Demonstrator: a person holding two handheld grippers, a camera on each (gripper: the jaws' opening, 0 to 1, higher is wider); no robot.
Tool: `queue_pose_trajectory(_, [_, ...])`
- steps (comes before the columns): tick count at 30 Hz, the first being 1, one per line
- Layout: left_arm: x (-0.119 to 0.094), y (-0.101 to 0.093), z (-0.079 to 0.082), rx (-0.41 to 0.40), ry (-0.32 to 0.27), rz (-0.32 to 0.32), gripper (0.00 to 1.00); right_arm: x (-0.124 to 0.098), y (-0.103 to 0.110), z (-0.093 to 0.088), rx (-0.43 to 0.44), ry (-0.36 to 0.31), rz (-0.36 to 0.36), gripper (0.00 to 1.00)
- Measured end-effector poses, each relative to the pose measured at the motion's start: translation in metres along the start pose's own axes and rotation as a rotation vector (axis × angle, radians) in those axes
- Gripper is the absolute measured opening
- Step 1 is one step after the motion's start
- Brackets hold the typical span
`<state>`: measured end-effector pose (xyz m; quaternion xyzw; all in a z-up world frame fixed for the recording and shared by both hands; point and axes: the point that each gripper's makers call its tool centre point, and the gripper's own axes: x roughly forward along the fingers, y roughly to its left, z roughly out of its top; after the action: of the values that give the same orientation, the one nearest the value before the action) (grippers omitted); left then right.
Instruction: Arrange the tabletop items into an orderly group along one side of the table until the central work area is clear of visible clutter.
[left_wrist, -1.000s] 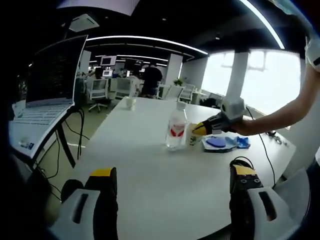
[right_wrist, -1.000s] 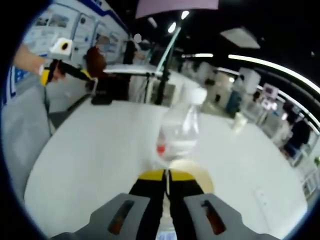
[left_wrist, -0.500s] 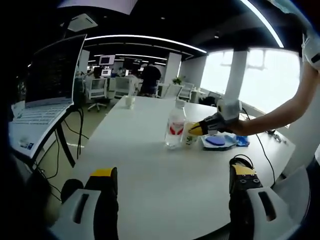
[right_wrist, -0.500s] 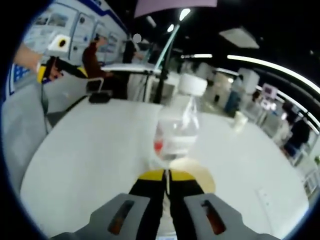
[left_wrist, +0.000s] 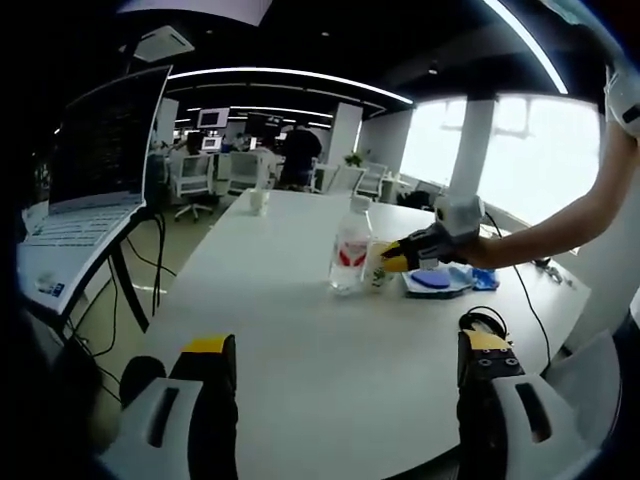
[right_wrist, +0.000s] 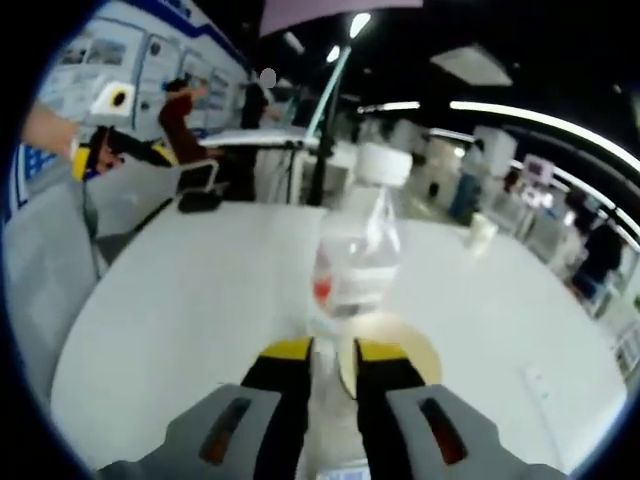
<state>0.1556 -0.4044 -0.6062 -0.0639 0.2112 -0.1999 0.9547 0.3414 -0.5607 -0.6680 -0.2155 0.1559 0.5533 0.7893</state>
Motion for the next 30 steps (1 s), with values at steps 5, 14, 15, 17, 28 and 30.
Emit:
queue_pose_trajectory(5, [-0.001, 0.002, -0.001, -0.009, -0.002, 0.007, 0.9, -0.003, -0.001, 0.008, -0.014, -0.016, -0.008, 0.25])
queue_pose_trajectory(14, [-0.001, 0.0, 0.001, 0.005, -0.005, 0.007, 0.93, -0.009, -0.005, 0.013, -0.014, -0.026, -0.03, 0.33])
queue_pose_trajectory(15, [-0.001, -0.001, 0.001, 0.005, -0.005, 0.006, 0.93, -0.009, -0.005, 0.013, -0.014, -0.025, -0.033, 0.34])
queue_pose_trajectory(17, [-0.001, -0.002, 0.001, 0.006, -0.006, 0.005, 0.93, -0.011, -0.006, 0.013, -0.014, -0.025, -0.038, 0.35])
queue_pose_trajectory(28, [-0.001, -0.004, 0.001, 0.003, 0.001, 0.013, 0.97, -0.026, -0.009, 0.013, 0.002, -0.021, -0.059, 0.43])
queue_pose_trajectory(30, [0.0, -0.006, 0.002, 0.006, 0.002, 0.01, 0.97, -0.028, -0.009, 0.011, 0.01, -0.007, -0.062, 0.47])
